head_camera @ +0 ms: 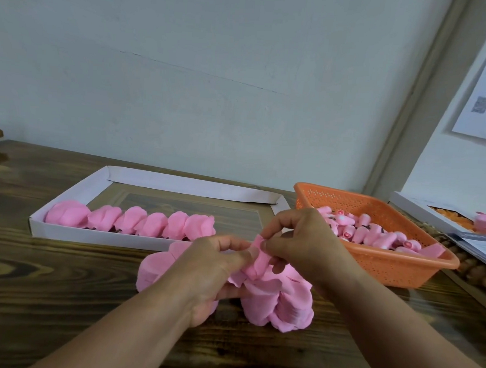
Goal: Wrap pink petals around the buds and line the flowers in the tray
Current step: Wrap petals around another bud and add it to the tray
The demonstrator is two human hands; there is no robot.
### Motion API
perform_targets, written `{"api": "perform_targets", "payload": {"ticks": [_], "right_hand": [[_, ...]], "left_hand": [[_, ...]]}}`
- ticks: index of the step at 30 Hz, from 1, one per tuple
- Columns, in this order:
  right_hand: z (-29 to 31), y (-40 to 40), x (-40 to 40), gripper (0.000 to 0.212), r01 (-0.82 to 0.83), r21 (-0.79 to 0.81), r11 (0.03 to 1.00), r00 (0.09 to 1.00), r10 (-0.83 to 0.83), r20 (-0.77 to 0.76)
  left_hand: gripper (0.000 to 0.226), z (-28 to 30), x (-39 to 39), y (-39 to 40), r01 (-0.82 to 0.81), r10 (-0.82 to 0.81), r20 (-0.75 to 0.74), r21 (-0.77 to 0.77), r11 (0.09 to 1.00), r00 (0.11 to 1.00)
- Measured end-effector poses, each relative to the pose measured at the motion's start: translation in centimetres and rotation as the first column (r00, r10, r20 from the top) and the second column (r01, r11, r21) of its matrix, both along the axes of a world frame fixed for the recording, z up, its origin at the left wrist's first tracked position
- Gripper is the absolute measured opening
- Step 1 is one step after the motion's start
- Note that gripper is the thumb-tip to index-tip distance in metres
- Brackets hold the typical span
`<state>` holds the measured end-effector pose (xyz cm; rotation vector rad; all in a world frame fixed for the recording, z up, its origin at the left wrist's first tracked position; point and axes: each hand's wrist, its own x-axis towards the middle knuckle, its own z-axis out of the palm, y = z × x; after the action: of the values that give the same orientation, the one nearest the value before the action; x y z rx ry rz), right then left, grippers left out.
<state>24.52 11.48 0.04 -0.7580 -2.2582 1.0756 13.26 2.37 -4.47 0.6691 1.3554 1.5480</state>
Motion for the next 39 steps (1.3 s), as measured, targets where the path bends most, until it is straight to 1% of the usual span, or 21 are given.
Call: {"api": "perform_targets", "payload": {"ticks": [3,6,7,10,12,15,16,17,20,22,24,26,29,33,36,39], "right_hand": [[0.0,-0.1,-0.1,0.026,-0.022,0.025,0.999,1.000,0.022,0.017],[0.1,-0.2,-0.2,0.016,-0.047,0.021,0.999,0.999,0.047,0.017],[0.1,-0.1,-0.2,0.014,-0.049,0.016,0.999,0.999,0.049,0.016],[0.0,0.1,-0.3,0.021,-0.025,-0.002,1.000,1.000,0.025,0.006],[-0.2,0.4,-0.3,0.027,0.030,0.021,0.999,1.000,-0.030,0.004],[-0.6,1.2,-0.3,0.028,0.154,0.043,0.987,0.987,-0.152,-0.054],[-0.7,1.4,-0.3,0.027,0.184,0.044,0.982,0.980,-0.180,-0.080],[-0.8,1.4,-0.4,0.026,0.205,0.051,0.977,0.975,-0.199,-0.097],[-1.3,1.2,-0.7,0.027,0.236,0.105,0.966,0.968,-0.225,-0.109],[-1.3,1.0,-0.8,0.026,0.224,0.179,0.958,0.974,-0.214,-0.076],[-1.1,0.6,-0.8,0.027,0.164,0.249,0.955,0.986,-0.166,-0.015],[-0.7,0.3,-0.8,0.030,0.080,0.311,0.947,0.994,-0.097,0.042],[-0.3,-0.1,-0.9,0.024,-0.004,0.380,0.925,0.994,-0.038,0.103],[0.0,-0.4,-0.8,0.015,-0.057,0.411,0.910,0.992,0.005,0.127],[0.3,-0.6,-0.8,0.013,-0.156,0.413,0.897,0.975,0.072,0.211],[0.6,-0.6,-1.0,0.016,-0.201,0.404,0.893,0.953,0.082,0.293]], "left_hand": [[0.016,0.1,0.1,0.0,-0.004,0.004,0.006,-0.011,1.000,1.000],[0.027,0.3,0.1,-0.2,-0.009,0.009,-0.013,-0.020,1.000,1.000],[0.028,0.3,0.1,-0.2,-0.010,0.009,-0.020,-0.024,1.000,1.000],[0.014,0.4,0.1,-0.1,0.010,-0.010,-0.017,-0.026,1.000,1.000],[0.016,0.4,0.0,0.0,0.025,-0.025,0.069,-0.005,1.000,0.997],[0.029,0.1,0.0,0.0,0.042,-0.055,0.277,0.054,0.998,0.959],[0.031,0.0,0.1,0.1,0.036,-0.059,0.318,0.077,0.996,0.946],[0.030,-0.2,0.3,0.2,0.025,-0.054,0.326,0.095,0.995,0.944],[0.019,-0.6,1.0,0.4,-0.044,0.026,0.239,0.071,0.996,0.971],[0.019,-0.8,1.2,0.6,-0.097,0.093,0.144,0.020,0.995,0.985],[0.023,-0.7,1.1,0.8,-0.139,0.140,0.098,-0.013,0.990,0.985],[0.023,-0.5,0.9,0.8,-0.164,0.166,0.093,-0.027,0.986,0.982],[0.021,-0.4,0.8,0.7,-0.186,0.188,0.062,-0.031,0.982,0.980],[0.020,-0.3,0.8,0.6,-0.229,0.229,0.019,-0.034,0.973,0.973],[0.020,-0.3,0.9,0.6,-0.229,0.228,-0.019,-0.050,0.972,0.973],[0.029,-0.5,1.2,0.5,-0.183,0.176,-0.121,-0.050,0.982,0.977]]}}
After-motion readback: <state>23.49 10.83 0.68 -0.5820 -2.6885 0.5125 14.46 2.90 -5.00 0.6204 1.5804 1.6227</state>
